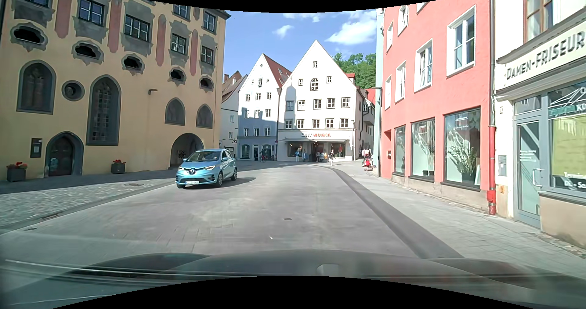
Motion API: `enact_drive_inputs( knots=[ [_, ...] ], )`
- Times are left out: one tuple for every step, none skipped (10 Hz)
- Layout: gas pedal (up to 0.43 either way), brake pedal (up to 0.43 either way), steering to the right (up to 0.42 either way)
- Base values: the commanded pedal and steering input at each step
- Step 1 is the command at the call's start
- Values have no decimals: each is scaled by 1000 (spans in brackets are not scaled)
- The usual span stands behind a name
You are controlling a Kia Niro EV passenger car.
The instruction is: Follow the waypoints while adhering to traffic rules and regulations
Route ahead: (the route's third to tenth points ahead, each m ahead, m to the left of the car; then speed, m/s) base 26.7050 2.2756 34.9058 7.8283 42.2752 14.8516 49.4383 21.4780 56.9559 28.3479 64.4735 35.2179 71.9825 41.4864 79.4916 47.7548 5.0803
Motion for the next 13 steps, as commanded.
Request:
enact_drive_inputs(
  knots=[
    [67,6,46],
    [67,6,46],
    [67,6,44],
    [67,6,42],
    [67,6,39],
    [67,6,36],
    [47,6,33],
    [28,6,29],
    [28,6,24],
    [28,6,16],
    [28,6,11],
    [28,6,10],
    [39,6,6]
  ],
)
